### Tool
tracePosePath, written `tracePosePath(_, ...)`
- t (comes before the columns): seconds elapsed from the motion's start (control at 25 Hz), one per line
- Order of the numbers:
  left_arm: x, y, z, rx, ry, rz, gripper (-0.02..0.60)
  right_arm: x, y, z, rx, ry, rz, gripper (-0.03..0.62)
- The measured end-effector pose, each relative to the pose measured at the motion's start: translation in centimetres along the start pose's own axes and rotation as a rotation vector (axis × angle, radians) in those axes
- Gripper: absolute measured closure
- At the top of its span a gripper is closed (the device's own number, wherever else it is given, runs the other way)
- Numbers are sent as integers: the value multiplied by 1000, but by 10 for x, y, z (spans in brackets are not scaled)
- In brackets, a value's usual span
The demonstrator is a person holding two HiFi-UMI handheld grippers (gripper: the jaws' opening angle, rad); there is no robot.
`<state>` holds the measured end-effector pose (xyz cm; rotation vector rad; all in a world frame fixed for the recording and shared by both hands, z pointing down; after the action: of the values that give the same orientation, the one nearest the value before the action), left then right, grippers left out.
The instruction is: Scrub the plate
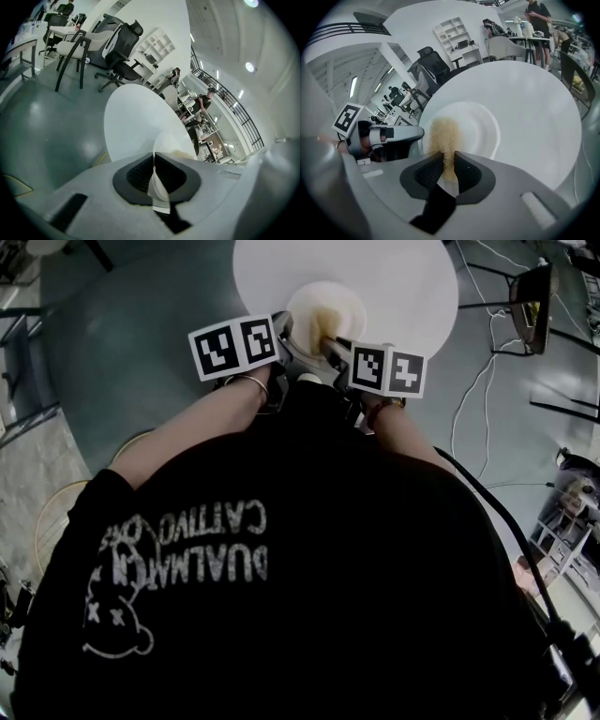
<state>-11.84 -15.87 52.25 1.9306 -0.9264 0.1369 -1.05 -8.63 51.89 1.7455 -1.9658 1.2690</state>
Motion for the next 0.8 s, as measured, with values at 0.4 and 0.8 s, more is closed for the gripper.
tracePosePath(0.4, 5, -9, 0, 19, 6, 15, 566, -16, -24, 6, 9, -29, -81, 513)
tracePosePath(0.8, 0, -7, 1, 28, 5, -25, 566, -28, -57, 12, 119, -110, -174, 507)
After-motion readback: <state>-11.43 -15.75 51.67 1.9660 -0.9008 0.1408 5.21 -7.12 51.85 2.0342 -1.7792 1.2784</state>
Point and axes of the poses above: the fingertips, and each gripper's own axes: x forward along the fingers, y to its left, z out of its top, the point moved 4 cm from there along -x, backward along the fingers, and after that the axes turned 15 degrees about -y, right-handed, at the moved point
